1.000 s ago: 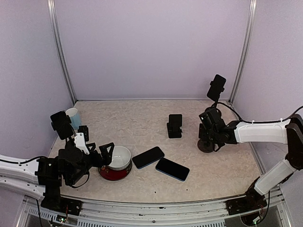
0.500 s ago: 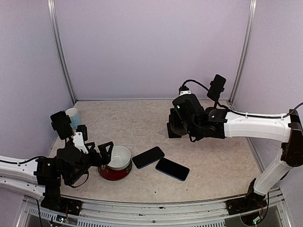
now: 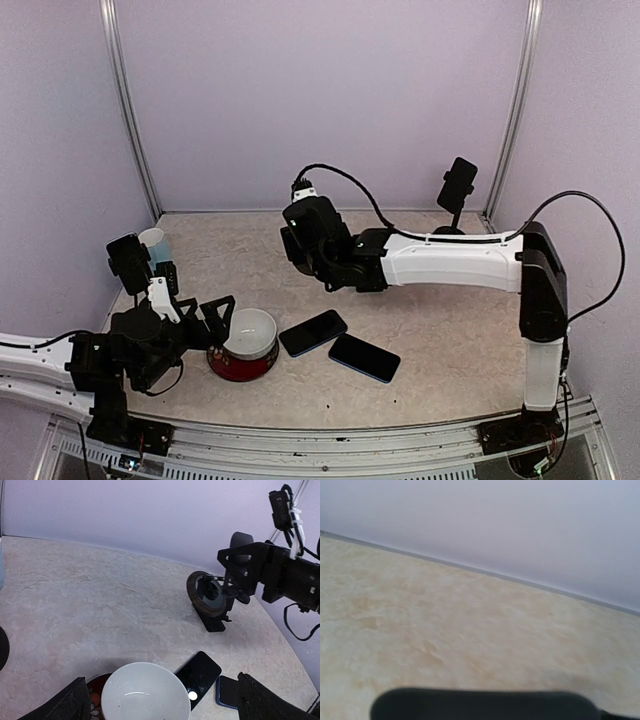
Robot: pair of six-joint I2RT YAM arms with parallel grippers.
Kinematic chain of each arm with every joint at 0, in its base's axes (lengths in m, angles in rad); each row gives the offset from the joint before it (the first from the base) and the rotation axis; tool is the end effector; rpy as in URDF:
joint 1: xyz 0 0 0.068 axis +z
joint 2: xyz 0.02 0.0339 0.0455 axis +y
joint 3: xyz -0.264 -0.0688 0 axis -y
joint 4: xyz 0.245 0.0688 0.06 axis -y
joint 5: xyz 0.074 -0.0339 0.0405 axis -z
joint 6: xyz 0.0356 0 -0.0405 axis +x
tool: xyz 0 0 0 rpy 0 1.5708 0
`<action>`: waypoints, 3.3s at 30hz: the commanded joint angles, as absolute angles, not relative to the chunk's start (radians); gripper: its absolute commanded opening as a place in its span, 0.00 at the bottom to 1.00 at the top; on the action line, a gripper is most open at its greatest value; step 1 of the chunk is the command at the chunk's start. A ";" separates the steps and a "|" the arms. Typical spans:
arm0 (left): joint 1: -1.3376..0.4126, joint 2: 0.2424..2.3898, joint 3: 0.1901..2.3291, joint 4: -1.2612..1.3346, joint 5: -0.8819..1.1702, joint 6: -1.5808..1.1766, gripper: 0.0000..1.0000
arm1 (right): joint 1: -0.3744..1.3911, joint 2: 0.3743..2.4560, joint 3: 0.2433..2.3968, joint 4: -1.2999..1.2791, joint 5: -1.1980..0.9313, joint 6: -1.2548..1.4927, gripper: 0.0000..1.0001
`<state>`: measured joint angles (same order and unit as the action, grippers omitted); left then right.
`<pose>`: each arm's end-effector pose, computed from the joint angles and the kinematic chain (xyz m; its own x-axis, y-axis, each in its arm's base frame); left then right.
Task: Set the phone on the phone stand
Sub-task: Place the phone stand at the center of the board.
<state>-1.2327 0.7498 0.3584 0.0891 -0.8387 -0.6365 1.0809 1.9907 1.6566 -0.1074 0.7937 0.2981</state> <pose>0.0812 -0.1511 0.2263 -0.3142 -0.3041 -0.8993 0.2590 0.8839 -0.3894 0.2427 0.4012 0.2886 -0.2848 -0.0965 -0.9537 -0.2425 0.9698 -0.0257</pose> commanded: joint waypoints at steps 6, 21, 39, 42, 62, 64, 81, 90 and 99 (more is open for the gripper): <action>-1.243 0.704 0.364 0.023 -0.858 -0.662 0.99 | 1.085 2.318 2.035 -0.012 0.783 0.261 0.60; -1.244 0.695 0.371 -0.003 -0.876 -0.660 0.99 | 1.085 2.508 2.192 -0.002 0.783 0.384 0.61; -1.244 0.698 0.361 -0.007 -0.876 -0.673 0.99 | 1.059 2.558 2.177 -0.038 0.742 0.516 0.66; -1.244 0.694 0.357 -0.009 -0.876 -0.675 0.99 | 1.053 2.563 2.175 -0.044 0.731 0.532 0.67; -1.244 0.668 0.337 -0.020 -0.893 -0.677 0.99 | 1.025 2.566 2.184 -0.024 0.666 0.524 0.79; -1.243 0.670 0.337 -0.020 -0.894 -0.675 0.99 | 1.025 2.562 2.185 -0.014 0.651 0.508 0.81; -1.240 0.687 0.336 -0.012 -0.902 -0.670 0.99 | 1.033 2.499 2.149 0.027 0.547 0.384 1.00; -1.237 0.687 0.333 -0.005 -0.900 -0.661 0.99 | 1.030 2.167 1.868 0.076 0.368 0.275 1.00; -1.231 0.684 0.336 0.010 -0.891 -0.646 0.99 | 1.025 1.764 1.449 0.139 0.187 0.138 1.00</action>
